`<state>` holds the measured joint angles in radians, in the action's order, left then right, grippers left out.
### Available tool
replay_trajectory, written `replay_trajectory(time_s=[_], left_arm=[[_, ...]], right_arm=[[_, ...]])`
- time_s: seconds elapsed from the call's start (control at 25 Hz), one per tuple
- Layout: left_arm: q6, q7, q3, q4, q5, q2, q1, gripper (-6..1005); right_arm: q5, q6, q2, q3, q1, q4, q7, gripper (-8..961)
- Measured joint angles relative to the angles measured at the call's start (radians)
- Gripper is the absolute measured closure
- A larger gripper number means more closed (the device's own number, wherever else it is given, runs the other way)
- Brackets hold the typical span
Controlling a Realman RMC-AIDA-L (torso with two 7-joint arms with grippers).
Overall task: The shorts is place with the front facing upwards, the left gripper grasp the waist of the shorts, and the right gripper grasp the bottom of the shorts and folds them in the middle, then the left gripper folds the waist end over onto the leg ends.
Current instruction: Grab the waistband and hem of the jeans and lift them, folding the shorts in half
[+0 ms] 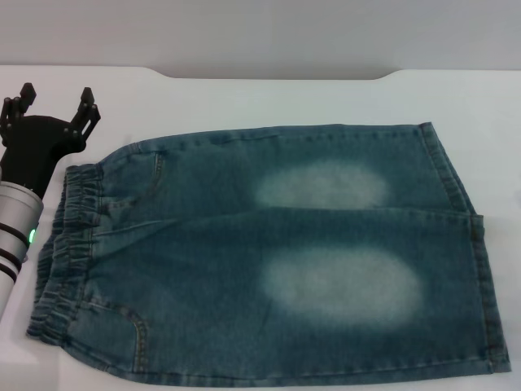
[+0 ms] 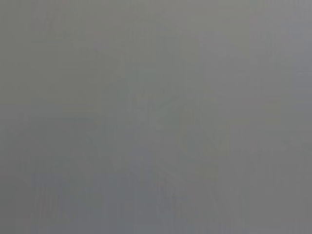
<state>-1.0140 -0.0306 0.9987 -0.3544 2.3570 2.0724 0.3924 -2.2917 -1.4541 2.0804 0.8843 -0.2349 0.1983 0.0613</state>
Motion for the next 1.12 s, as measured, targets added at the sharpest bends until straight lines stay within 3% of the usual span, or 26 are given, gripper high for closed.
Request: replay_trajectory(time_s=[1.12], left_arm=[[-0.001, 0.0, 0.0, -0.006, 0.002, 0.0, -0.005, 152]], right_arm=[[-0.006, 0.0, 0.0, -0.001, -0.007, 0.0, 0.0, 239]])
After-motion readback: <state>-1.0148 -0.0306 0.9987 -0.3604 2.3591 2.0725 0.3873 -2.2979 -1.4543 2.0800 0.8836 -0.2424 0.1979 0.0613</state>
